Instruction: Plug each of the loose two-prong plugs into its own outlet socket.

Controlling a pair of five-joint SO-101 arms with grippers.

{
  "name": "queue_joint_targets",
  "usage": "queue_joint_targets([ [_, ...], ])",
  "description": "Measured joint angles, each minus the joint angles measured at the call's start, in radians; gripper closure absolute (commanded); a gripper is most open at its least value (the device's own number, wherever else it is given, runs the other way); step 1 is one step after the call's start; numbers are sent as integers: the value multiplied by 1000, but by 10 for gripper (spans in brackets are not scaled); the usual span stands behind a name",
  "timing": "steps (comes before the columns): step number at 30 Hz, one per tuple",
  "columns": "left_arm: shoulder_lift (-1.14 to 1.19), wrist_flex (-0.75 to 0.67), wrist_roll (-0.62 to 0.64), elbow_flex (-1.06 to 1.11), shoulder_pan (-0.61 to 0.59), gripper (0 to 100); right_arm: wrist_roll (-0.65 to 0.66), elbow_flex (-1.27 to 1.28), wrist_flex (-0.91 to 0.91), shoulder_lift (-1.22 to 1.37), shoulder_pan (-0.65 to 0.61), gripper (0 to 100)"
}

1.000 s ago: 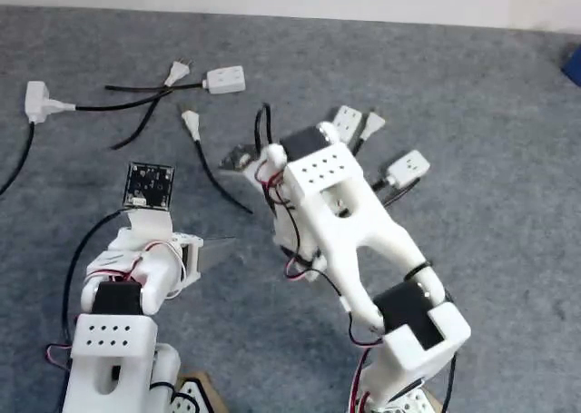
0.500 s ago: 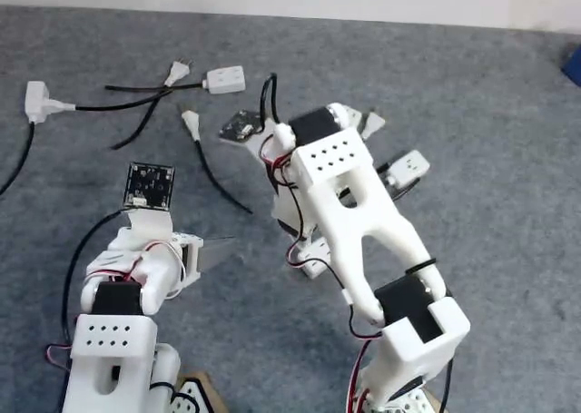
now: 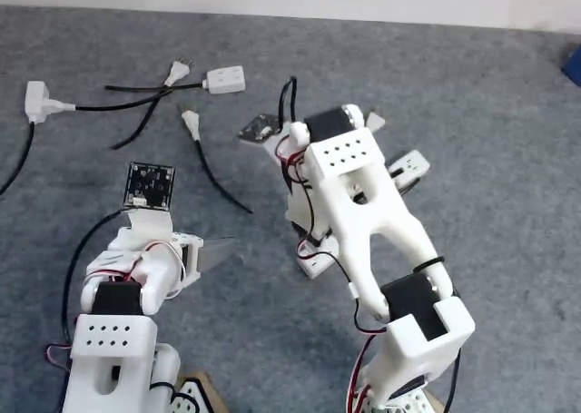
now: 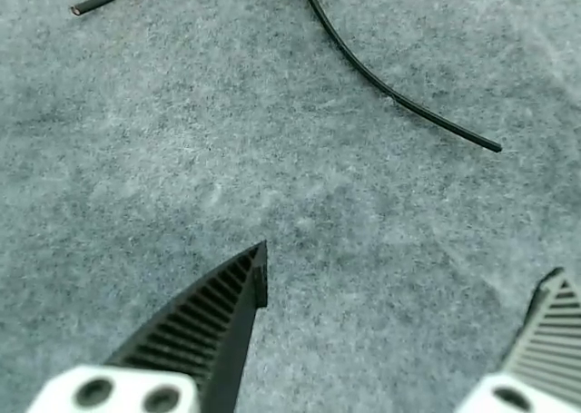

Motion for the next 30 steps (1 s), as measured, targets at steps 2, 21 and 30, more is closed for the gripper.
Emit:
queue_joint_targets([
  [2, 0, 0, 0, 0, 0, 568, 0, 32, 0, 0, 0, 991],
  [21, 0, 0, 0, 0, 0, 566, -3, 52, 0, 0, -31, 991],
  [30, 0, 0, 0, 0, 0, 566, -3, 44, 0, 0, -31, 991],
])
